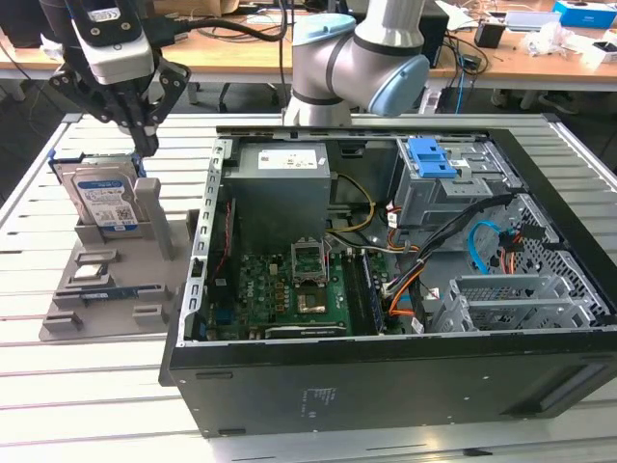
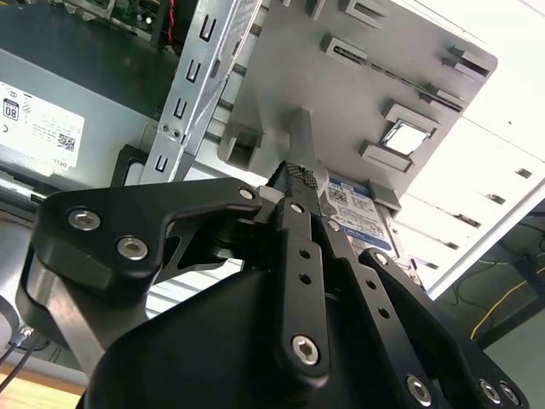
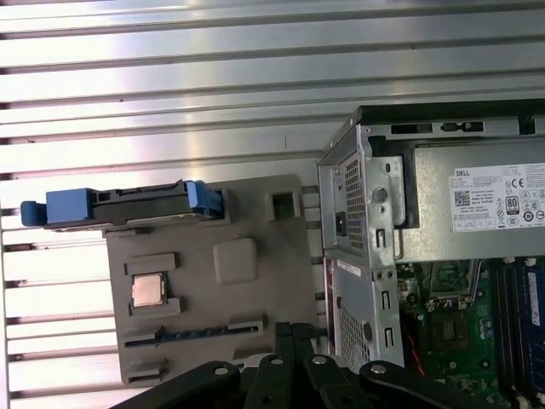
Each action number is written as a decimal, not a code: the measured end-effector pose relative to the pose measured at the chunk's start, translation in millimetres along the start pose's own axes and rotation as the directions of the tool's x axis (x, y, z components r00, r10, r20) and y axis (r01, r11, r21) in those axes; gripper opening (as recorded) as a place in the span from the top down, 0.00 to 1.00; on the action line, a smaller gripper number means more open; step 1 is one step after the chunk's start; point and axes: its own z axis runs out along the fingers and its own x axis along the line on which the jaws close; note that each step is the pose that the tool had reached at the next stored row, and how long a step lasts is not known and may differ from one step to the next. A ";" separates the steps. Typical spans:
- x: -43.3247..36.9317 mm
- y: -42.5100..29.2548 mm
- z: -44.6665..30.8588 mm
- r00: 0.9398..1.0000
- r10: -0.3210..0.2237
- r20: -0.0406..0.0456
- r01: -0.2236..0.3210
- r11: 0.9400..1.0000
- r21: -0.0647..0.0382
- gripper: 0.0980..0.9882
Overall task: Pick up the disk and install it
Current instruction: 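Reach for the disk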
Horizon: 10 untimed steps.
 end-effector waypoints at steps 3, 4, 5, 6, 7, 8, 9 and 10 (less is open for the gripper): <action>5.1 -0.4 -0.1 1.000 0.000 0.000 0.000 1.000 0.000 1.00; 6.5 -0.5 -0.1 1.000 0.000 0.000 0.000 1.000 0.000 1.00; 7.8 -0.6 -0.2 1.000 0.000 0.000 0.000 1.000 0.000 1.00; 10.0 -0.7 -0.3 1.000 0.000 0.000 0.000 1.000 0.000 1.00; 11.2 -0.8 -0.3 1.000 0.000 0.000 0.000 1.000 0.000 1.00; 12.7 -0.9 -0.3 1.000 0.000 0.000 0.000 1.000 0.000 1.00; 15.2 -1.1 -0.4 1.000 0.000 0.000 0.000 1.000 0.000 1.00; 17.5 -1.3 -0.4 1.000 0.000 0.000 0.000 1.000 0.000 1.00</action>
